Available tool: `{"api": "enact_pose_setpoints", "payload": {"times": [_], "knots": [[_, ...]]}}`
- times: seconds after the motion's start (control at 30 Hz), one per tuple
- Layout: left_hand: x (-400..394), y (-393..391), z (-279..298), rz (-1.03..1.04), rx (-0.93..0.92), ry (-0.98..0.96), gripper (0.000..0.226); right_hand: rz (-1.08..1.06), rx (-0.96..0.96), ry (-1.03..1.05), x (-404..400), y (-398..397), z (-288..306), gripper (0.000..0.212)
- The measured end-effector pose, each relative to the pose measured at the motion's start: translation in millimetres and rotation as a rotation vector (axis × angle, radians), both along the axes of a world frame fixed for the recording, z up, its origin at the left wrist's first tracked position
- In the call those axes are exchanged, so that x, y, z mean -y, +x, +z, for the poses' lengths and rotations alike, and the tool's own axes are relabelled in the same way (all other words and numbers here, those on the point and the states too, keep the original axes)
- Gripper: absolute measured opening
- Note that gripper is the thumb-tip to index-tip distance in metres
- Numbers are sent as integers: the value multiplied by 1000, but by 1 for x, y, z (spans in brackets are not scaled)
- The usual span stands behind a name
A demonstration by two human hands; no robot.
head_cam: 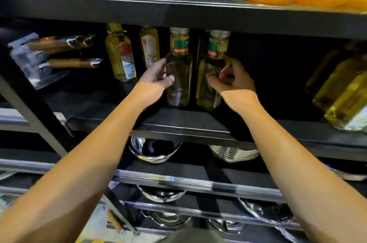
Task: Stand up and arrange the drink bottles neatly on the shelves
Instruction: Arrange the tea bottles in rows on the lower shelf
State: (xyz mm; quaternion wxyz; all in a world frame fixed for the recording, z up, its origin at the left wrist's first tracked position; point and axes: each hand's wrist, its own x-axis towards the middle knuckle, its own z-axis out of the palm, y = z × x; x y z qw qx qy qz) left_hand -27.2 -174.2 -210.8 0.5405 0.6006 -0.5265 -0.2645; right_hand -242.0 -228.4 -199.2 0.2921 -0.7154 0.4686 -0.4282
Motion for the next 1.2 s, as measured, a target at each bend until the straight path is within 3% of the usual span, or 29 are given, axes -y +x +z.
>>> {"api": "enact_pose_setpoints", "payload": {"times": [0.1,0.27,0.37,0.47,0.67,0.83,0.97,1.0,1.07,1.1,1.2], "knots": [[-4,-33,-9,-84,-129,-20,61,-59,49,35,-5,-40,-3,59],[-6,-101,-3,193,156,-88,80,-106,28,-1,-15,-91,-3,62],[0,-139,2,246,182,-72,89,-129,-40,-16,-19,-113,-2,60],[3,-164,1,289,146,-64,86,-151,-70,-13,-23,-131,-3,40],[1,-172,-2,43,-9,-86,58,-104,-32,50,-25,-166,-1,32],[-6,-175,-4,77,73,-136,68,-103,-18,58,-19,-182,-4,26],[-3,-184,0,75,73,-140,63,-101,-28,88,-14,-184,-4,19],[-1,-186,1,55,74,-134,62,-87,-30,78,-13,-185,-3,22],[3,-190,2,-3,72,-122,60,-76,2,69,-13,-185,-2,51],[7,-192,3,-29,73,-116,60,-90,9,65,-10,-186,-4,55],[17,-201,4,-97,75,-92,61,-161,-14,45,-6,-184,-9,48]]}}
